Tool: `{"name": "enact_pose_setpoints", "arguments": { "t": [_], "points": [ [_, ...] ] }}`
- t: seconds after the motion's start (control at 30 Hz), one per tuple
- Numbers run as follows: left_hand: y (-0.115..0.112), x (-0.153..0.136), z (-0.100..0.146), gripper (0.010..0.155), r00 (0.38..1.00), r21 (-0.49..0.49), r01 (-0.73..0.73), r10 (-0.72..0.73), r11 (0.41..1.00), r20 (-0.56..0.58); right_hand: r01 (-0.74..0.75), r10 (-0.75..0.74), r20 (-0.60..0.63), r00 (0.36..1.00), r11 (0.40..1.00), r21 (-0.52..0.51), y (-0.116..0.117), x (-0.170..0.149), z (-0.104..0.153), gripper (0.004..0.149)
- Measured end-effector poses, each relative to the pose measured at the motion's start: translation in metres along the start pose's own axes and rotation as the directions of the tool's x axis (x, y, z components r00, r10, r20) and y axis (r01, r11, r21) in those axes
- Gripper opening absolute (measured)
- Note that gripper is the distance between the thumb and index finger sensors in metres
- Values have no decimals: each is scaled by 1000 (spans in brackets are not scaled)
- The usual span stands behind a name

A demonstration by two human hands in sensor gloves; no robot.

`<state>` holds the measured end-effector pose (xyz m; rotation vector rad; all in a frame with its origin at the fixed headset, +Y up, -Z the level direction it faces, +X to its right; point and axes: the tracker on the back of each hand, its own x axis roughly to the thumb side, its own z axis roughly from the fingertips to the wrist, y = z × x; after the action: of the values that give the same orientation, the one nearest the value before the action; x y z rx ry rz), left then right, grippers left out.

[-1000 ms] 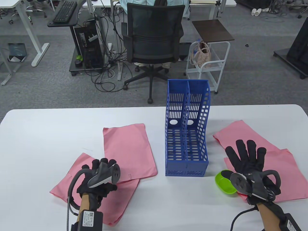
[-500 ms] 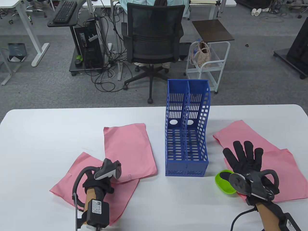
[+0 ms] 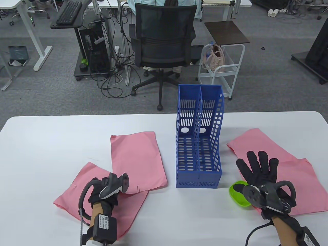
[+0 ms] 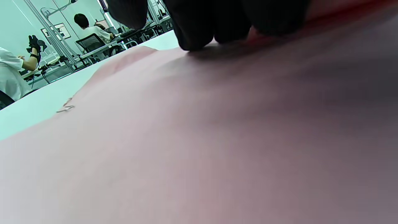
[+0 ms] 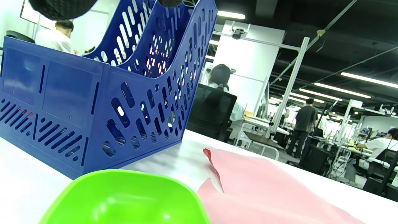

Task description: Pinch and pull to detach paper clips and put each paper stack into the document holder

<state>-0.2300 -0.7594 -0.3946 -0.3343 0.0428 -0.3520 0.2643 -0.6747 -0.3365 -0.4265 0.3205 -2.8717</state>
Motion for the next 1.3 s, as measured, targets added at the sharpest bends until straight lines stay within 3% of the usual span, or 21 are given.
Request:
{"name": "enact_pose_setpoints", "arguments": {
  "t": [0.17,0.33,0.47,0.53,0.63,0.83,0.9,1.03,1.1,1.17,1.3],
  "points": [
    [9,-14,4,45,990,66,-138,140,988,-18,4,-4,-2,1000,1000,10,-1,0,0,84],
    [33,-32,17,44,936,223,-340,352,914,-15,20,-20,-10,1000,1000,6,-2,-1,0,84],
    [53,-43,28,43,860,360,-480,511,800,10,33,-33,-19,999,999,-3,-4,-3,-1,84],
    [66,-50,34,43,798,425,-556,601,715,33,38,-39,-23,999,999,-11,-5,-4,-1,84],
    [80,-56,41,43,707,434,-659,703,614,79,40,-40,-24,999,999,-16,-6,-5,-1,84],
    [102,-65,61,43,499,524,-784,840,333,212,48,-50,-29,998,998,-34,-9,-7,1,84],
    [107,-69,70,43,477,556,-784,842,276,253,50,-51,-30,998,998,-40,-11,-8,2,84],
    [120,-76,99,42,489,660,-730,810,178,322,57,-59,-34,998,997,-58,-15,-9,4,84],
    [127,-77,117,42,559,744,-648,767,166,315,61,-63,-35,997,996,-64,-16,-10,5,84],
    [134,-75,138,41,657,830,-531,701,170,276,65,-68,-35,997,995,-69,-17,-10,5,84],
    [145,-56,176,40,798,886,-392,571,248,193,70,-72,-25,997,995,-75,-20,-6,5,84]
  ]
}}
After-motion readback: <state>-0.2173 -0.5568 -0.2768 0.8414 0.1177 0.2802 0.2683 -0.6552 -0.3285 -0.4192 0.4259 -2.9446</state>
